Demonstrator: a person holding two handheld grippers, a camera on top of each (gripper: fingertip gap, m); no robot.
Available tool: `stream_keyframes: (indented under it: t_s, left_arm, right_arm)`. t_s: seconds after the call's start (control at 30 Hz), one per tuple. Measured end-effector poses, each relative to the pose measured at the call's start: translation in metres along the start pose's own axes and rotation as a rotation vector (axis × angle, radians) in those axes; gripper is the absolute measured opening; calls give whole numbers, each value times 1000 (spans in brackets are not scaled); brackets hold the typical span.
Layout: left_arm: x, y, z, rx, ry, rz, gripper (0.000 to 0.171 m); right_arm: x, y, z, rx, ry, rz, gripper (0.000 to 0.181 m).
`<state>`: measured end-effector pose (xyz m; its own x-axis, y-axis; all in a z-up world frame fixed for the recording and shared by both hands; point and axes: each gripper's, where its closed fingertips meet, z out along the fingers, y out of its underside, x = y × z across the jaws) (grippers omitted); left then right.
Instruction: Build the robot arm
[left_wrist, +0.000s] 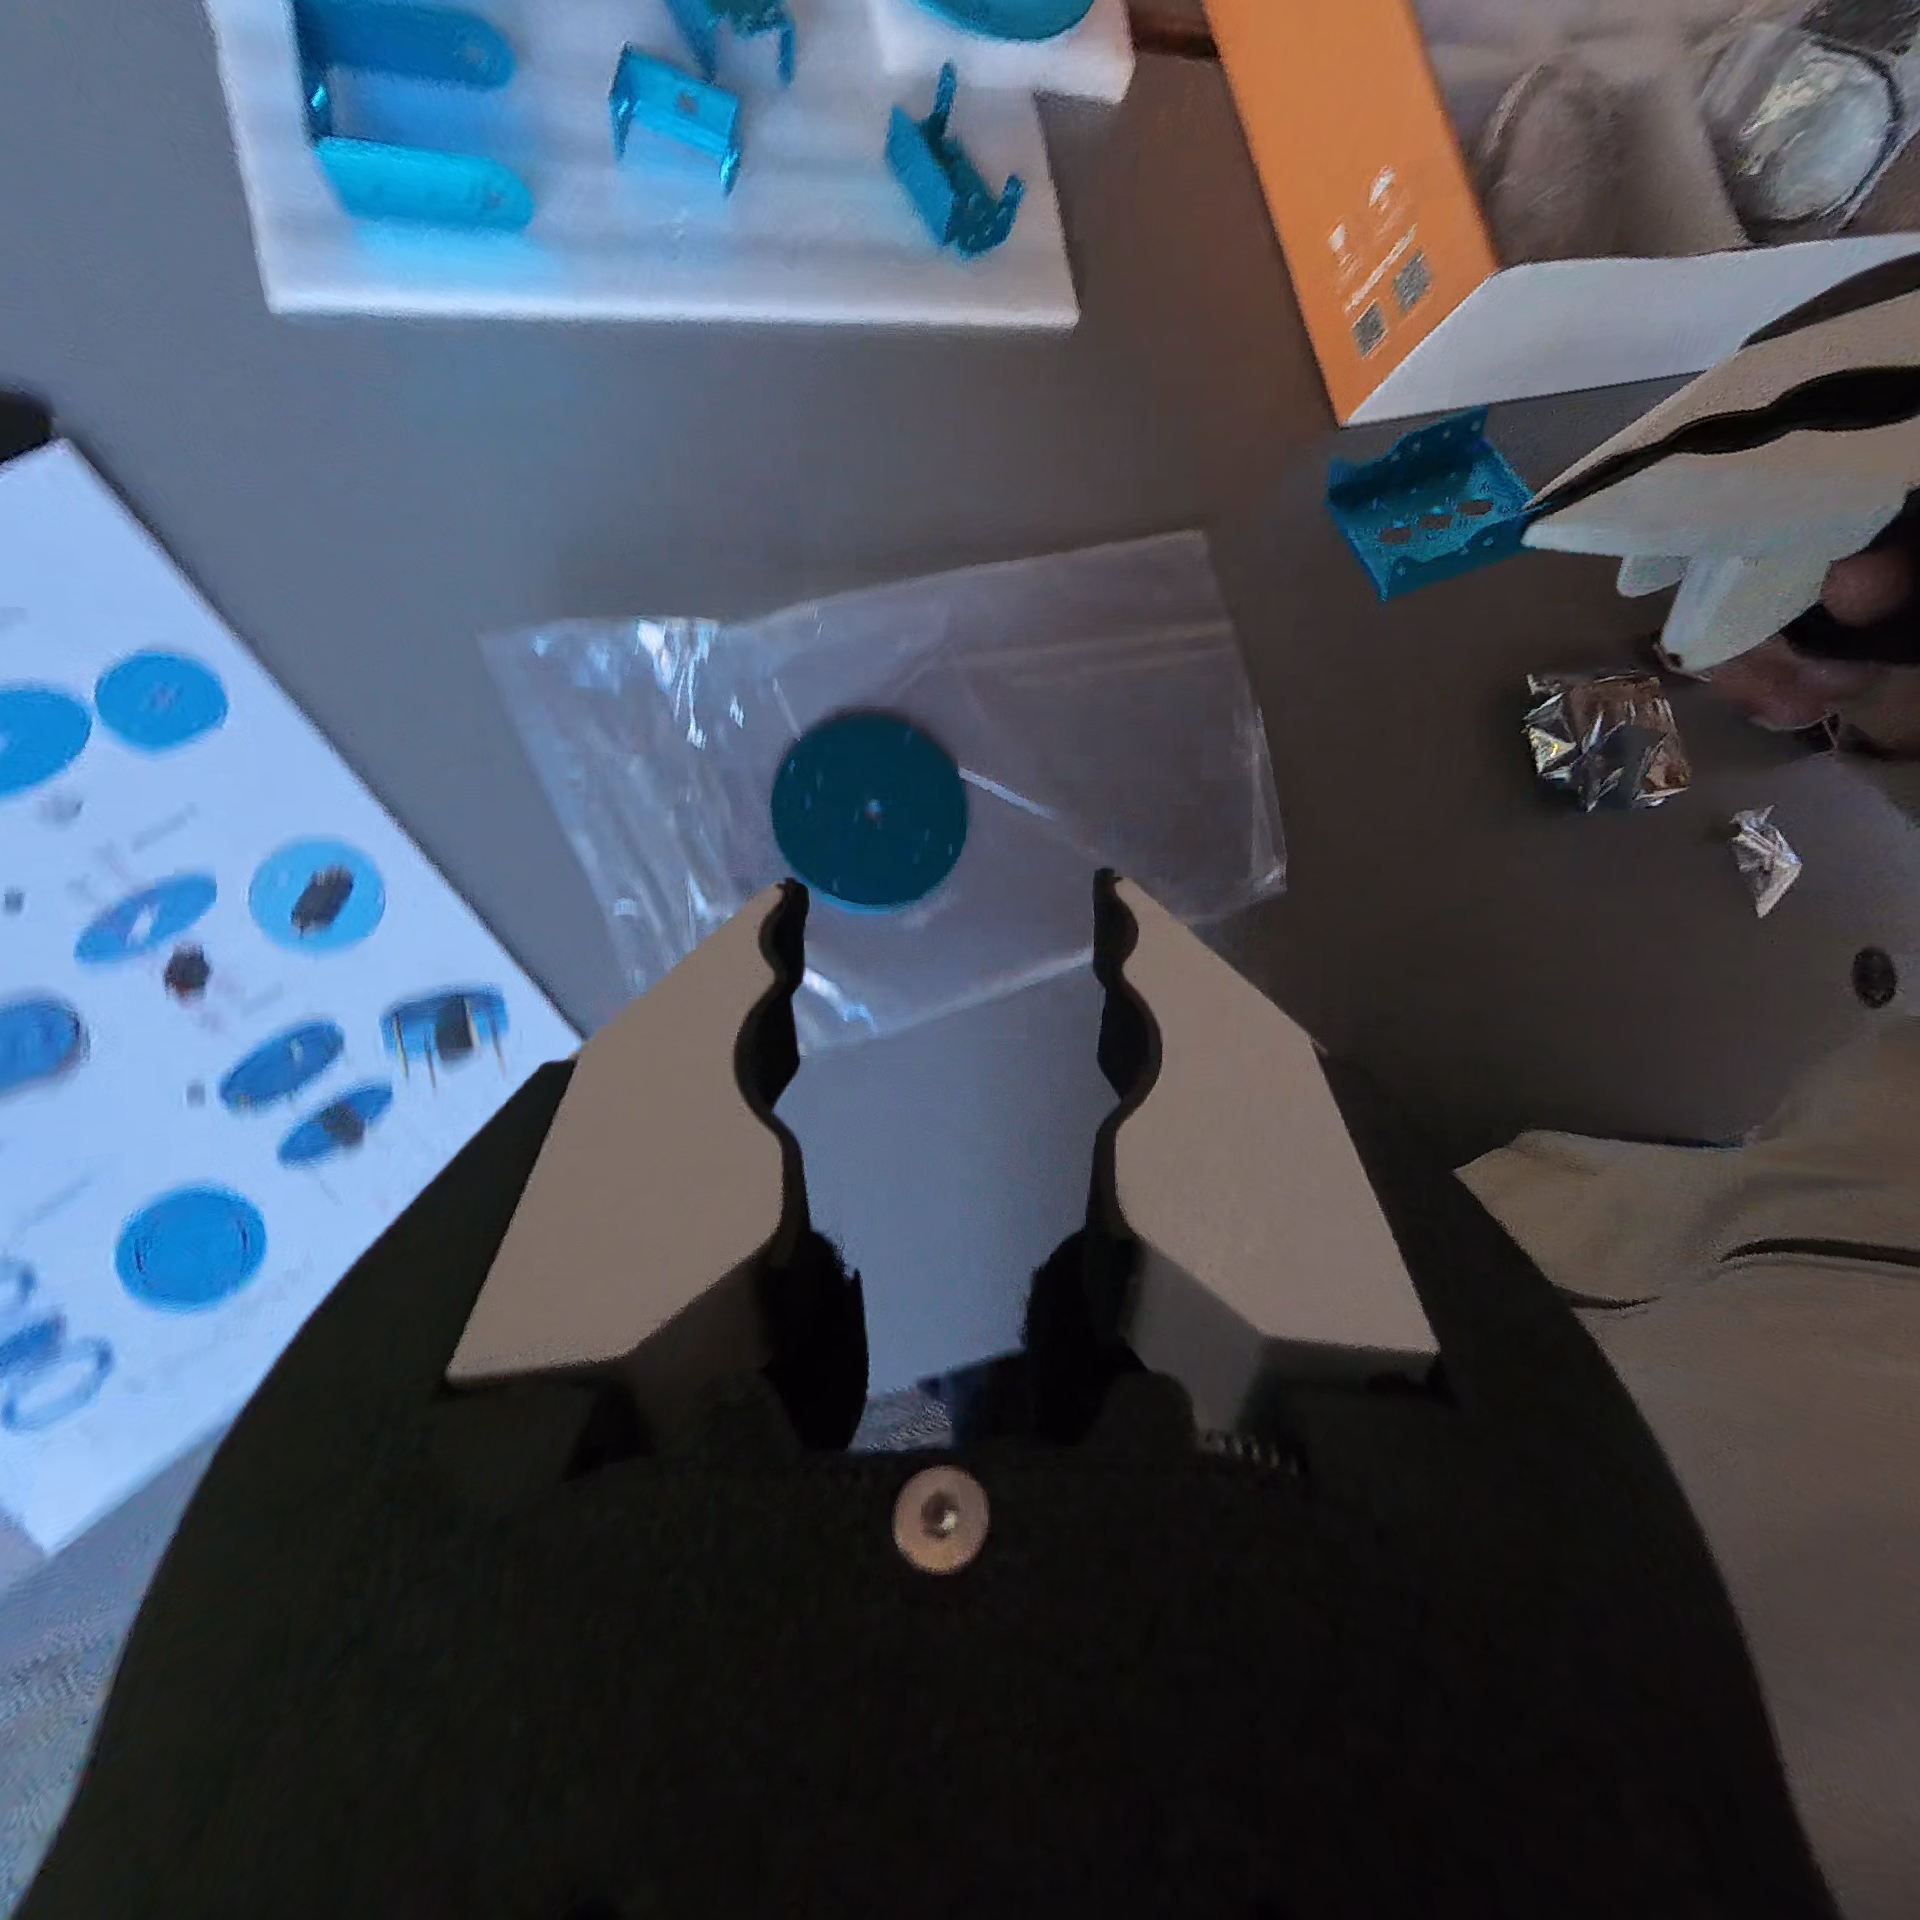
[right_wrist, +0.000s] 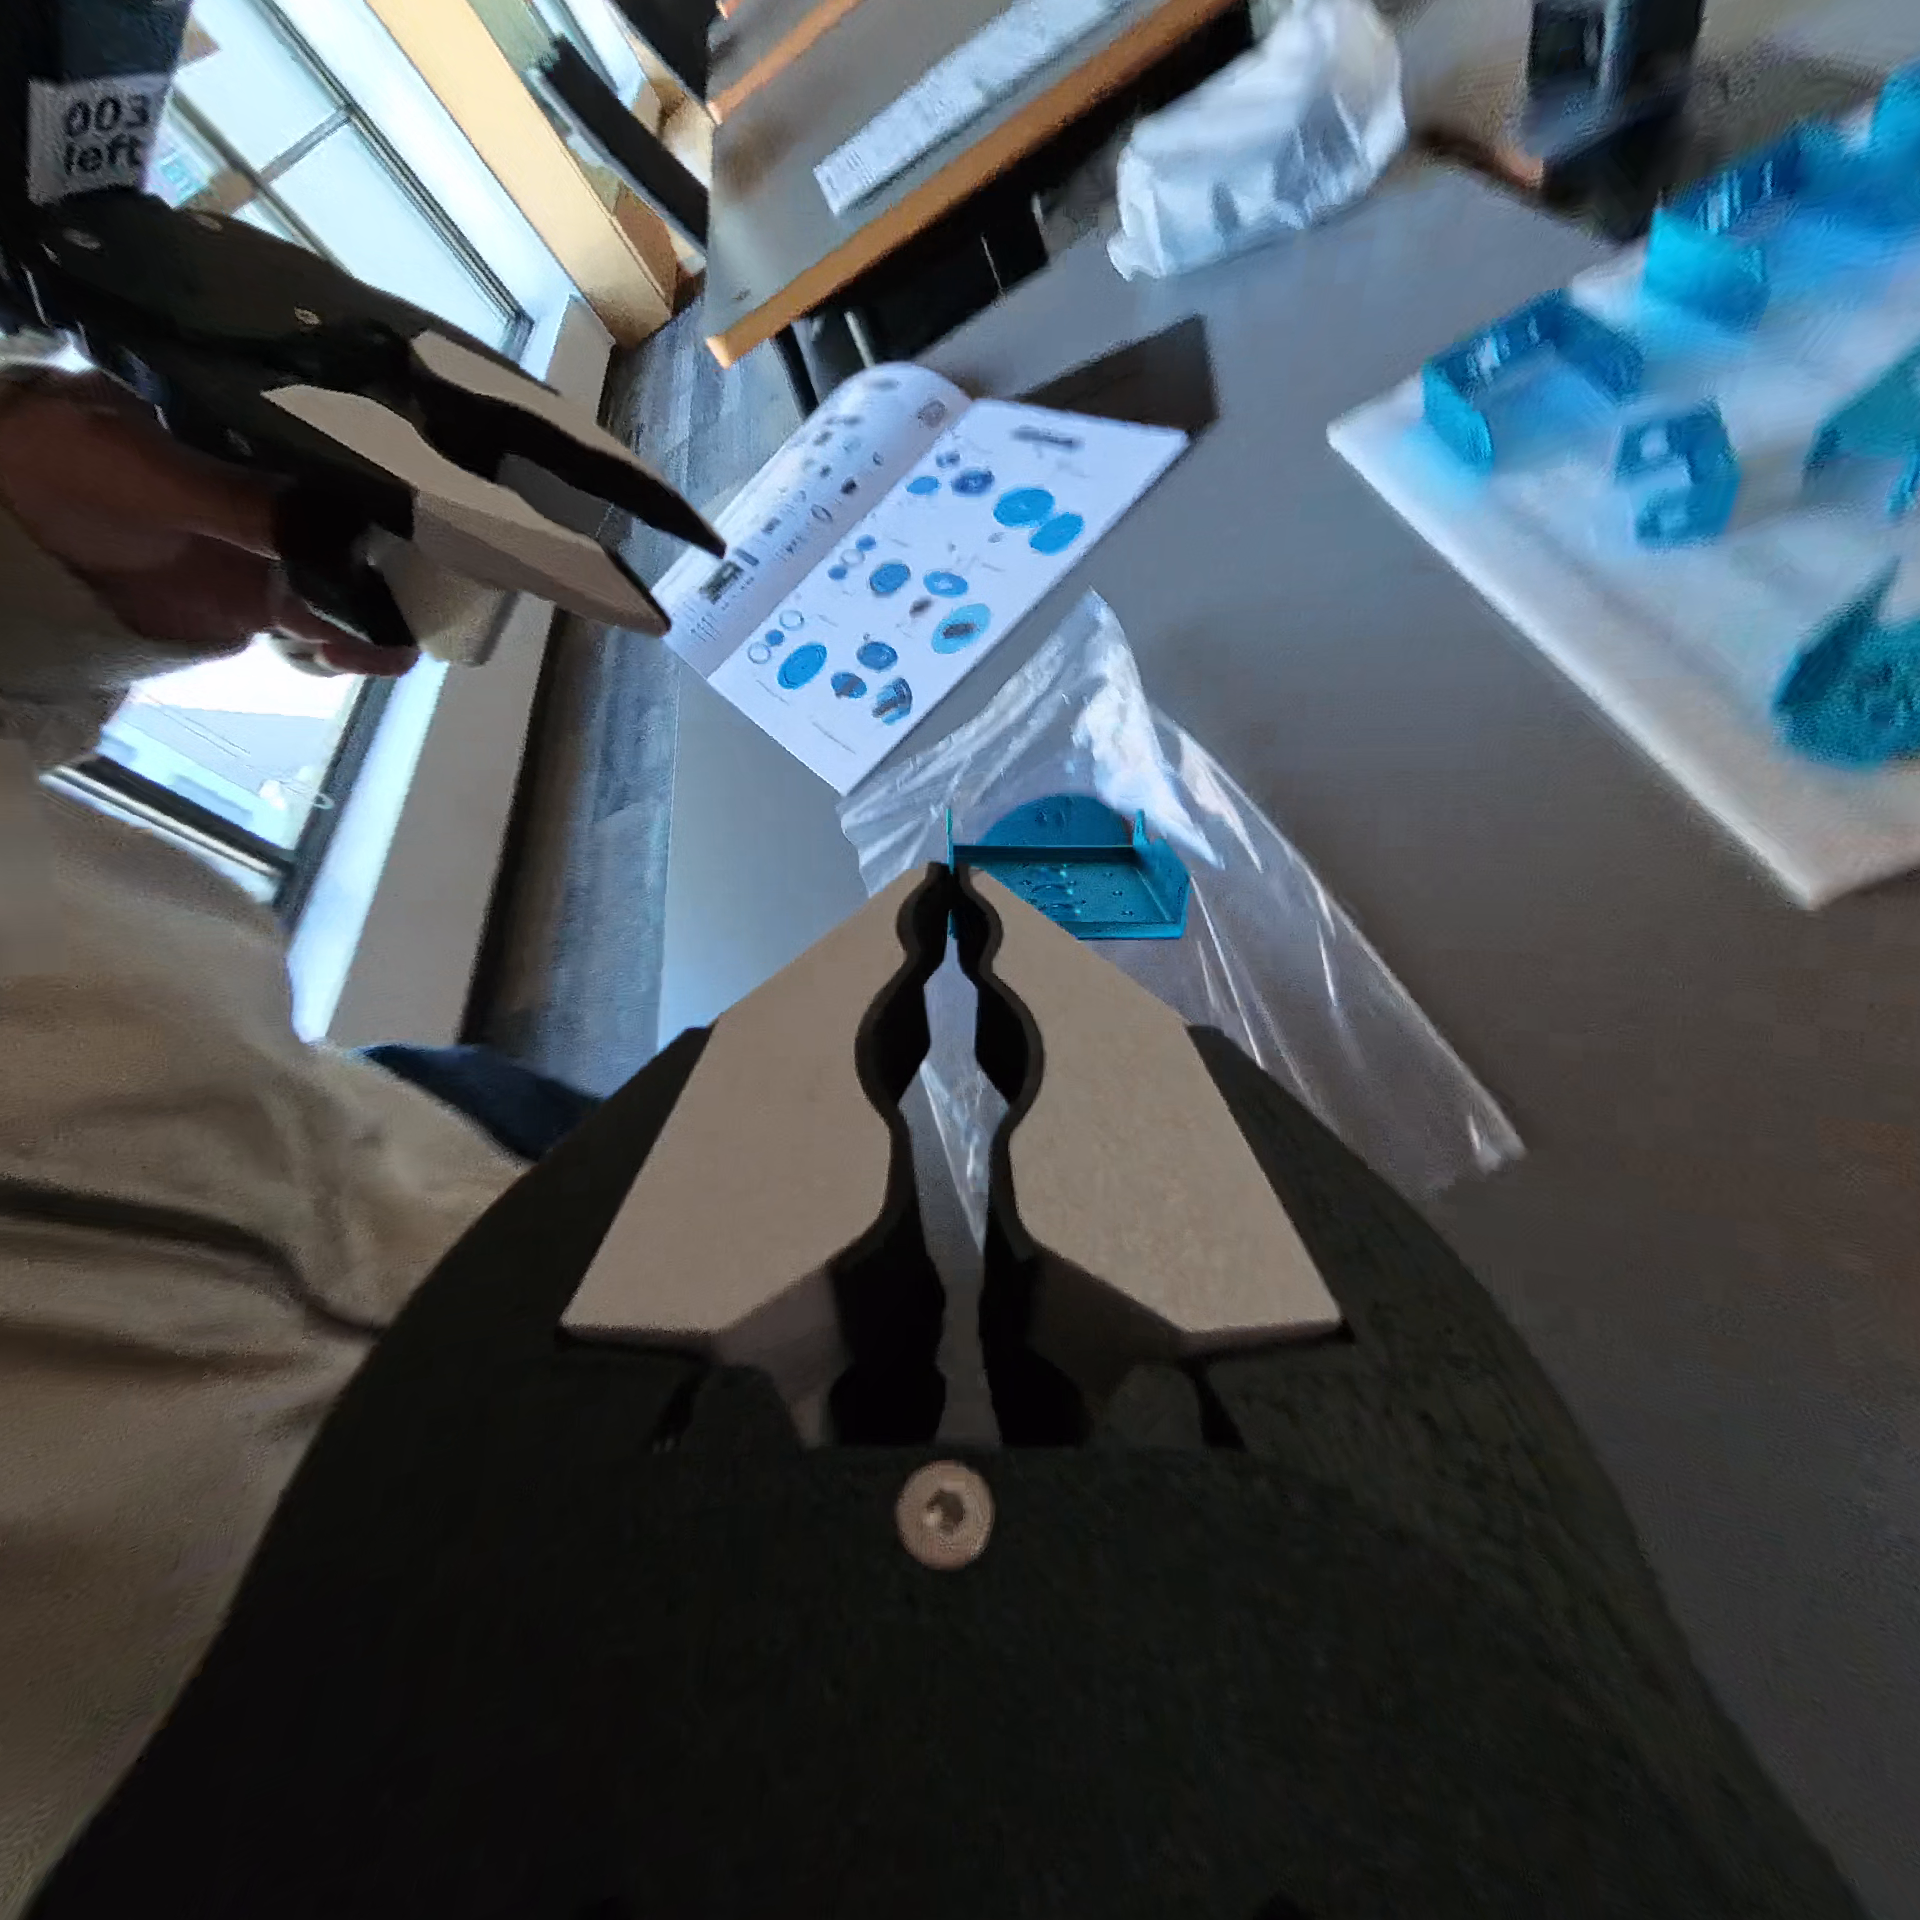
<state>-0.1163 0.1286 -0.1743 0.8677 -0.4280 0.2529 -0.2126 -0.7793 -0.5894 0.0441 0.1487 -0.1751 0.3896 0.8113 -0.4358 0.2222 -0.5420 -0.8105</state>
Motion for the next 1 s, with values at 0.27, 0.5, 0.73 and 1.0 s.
stream_keyframes:
  t_s: [0.27, 0.5, 0.73, 1.0]
  left_arm:
    - [50, 13, -60, 164, 178, -429, 52]
    - [61, -7, -70, 226, 426, -596, 42]
    - [-41, 48, -103, 218, 339, -558, 41]
    - [-158, 160, -133, 117, 267, -565, 33]
  right_arm:
    - [-91, -51, 16, 268, 81, -341, 0]
    - [-130, -44, 59, 260, 187, -347, 0]
    - [-137, -44, 147, 280, 236, -48, 0]
    - [-136, -85, 239, 386, 14, 250, 0]
